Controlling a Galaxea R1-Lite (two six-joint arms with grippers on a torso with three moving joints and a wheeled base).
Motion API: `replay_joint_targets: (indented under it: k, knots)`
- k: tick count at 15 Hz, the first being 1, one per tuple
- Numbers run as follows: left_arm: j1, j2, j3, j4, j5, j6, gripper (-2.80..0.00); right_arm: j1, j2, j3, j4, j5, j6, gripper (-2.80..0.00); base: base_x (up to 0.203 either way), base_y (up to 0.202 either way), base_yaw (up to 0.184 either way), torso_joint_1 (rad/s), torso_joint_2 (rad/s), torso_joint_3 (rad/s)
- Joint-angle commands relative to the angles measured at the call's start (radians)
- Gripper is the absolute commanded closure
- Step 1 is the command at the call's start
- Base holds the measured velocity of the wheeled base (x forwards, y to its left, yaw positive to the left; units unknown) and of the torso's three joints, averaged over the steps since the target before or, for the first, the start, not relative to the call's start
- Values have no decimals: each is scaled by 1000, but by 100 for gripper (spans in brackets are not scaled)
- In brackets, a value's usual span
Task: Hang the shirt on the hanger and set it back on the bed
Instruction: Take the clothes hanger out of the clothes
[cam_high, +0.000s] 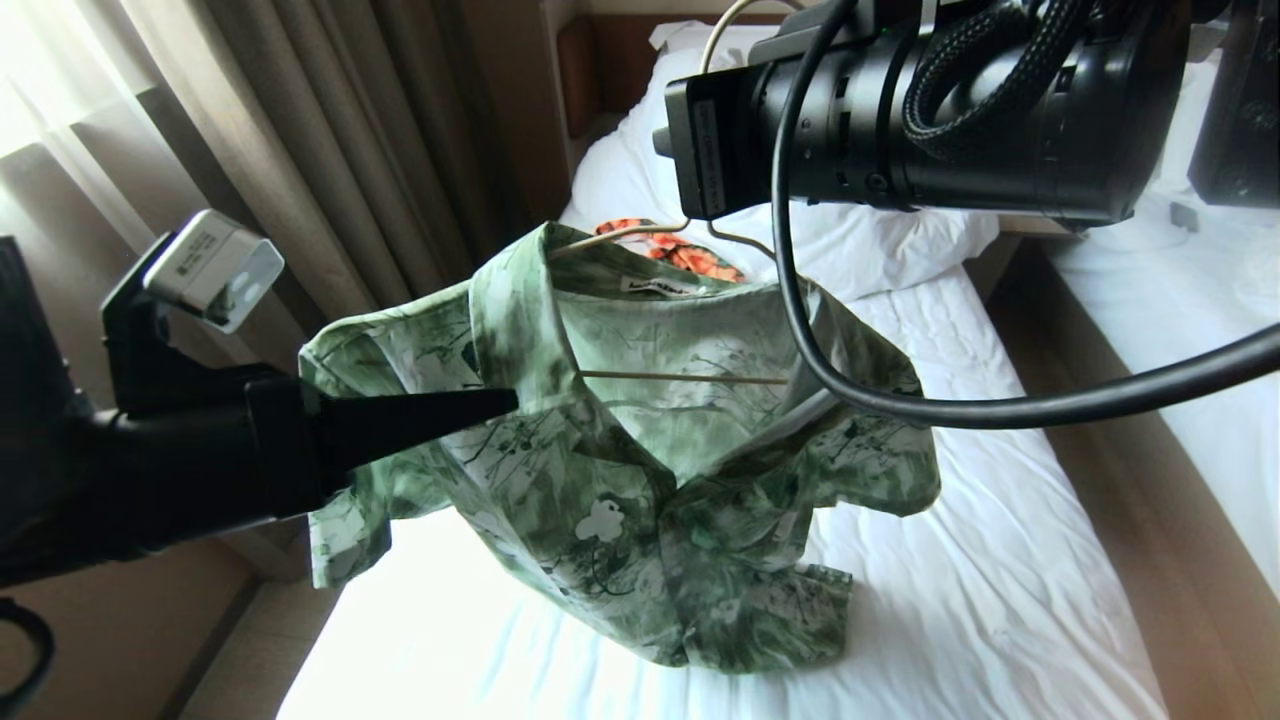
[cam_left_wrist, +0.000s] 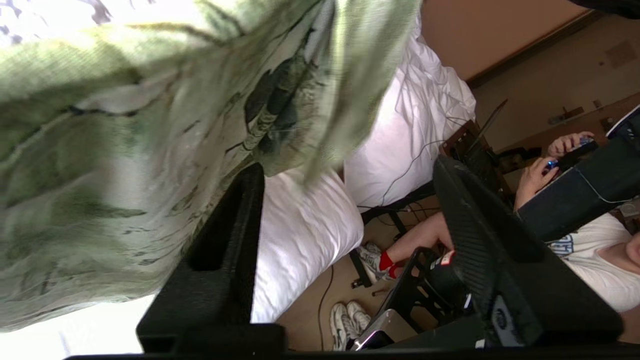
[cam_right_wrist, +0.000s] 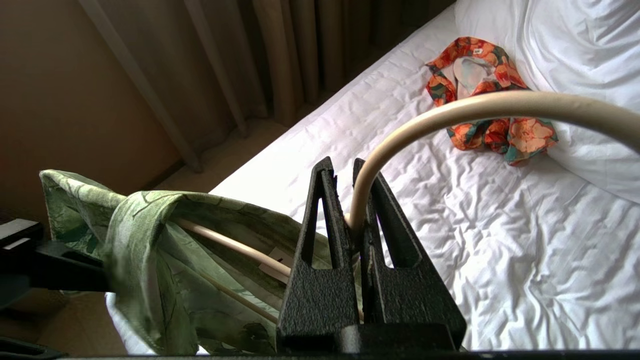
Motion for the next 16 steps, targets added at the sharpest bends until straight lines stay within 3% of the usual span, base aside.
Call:
replay_joint_targets:
  k: [1,10,16]
  knots:
    - [-1,20,-7,-8,-4,0,-280,0,1,0,0,-1,-1,0,0,0,0,0,0,0]
    - [-31,89,-25,-152,42,8,-280,-4,-8,0,-9,-2,0,0,0,0,0,0,0,0]
    - [-94,79,-21,-236,81,2,-280,-6,-6,2,-10,-2,1,0,0,0,0,0,0,0]
